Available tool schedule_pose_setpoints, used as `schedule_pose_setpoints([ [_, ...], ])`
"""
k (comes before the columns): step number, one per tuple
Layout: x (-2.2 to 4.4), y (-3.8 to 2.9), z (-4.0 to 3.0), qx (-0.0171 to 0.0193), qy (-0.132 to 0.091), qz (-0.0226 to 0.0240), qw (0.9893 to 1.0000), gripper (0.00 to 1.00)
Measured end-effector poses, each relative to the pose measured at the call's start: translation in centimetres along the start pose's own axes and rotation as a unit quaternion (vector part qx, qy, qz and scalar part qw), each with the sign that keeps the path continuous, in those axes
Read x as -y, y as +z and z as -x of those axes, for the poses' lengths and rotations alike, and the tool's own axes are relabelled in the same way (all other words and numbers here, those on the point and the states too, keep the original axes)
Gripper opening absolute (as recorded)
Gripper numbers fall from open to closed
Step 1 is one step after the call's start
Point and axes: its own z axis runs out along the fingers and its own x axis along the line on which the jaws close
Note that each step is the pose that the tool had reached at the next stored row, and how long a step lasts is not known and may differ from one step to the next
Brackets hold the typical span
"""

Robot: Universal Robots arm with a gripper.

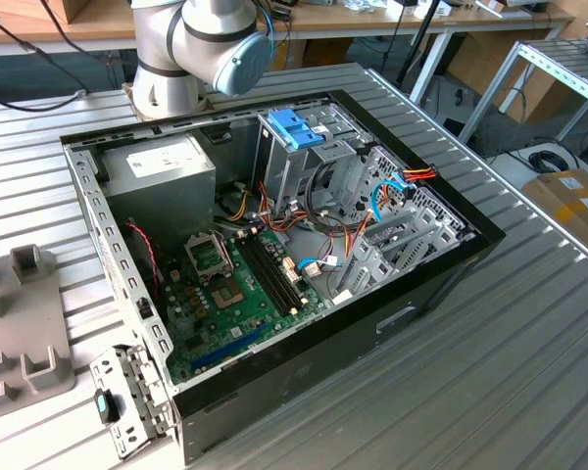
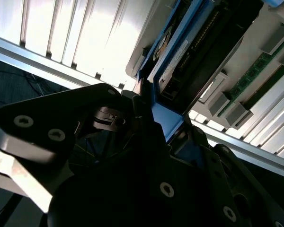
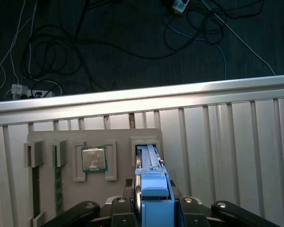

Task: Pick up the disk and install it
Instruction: 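Pick up the disk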

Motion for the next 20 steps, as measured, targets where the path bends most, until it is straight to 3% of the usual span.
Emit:
schedule_pose_setpoints([
  [20, -0.03, -1.84, 0.06, -0.0001, 0.0, 0.0001, 1.0, 0.37],
])
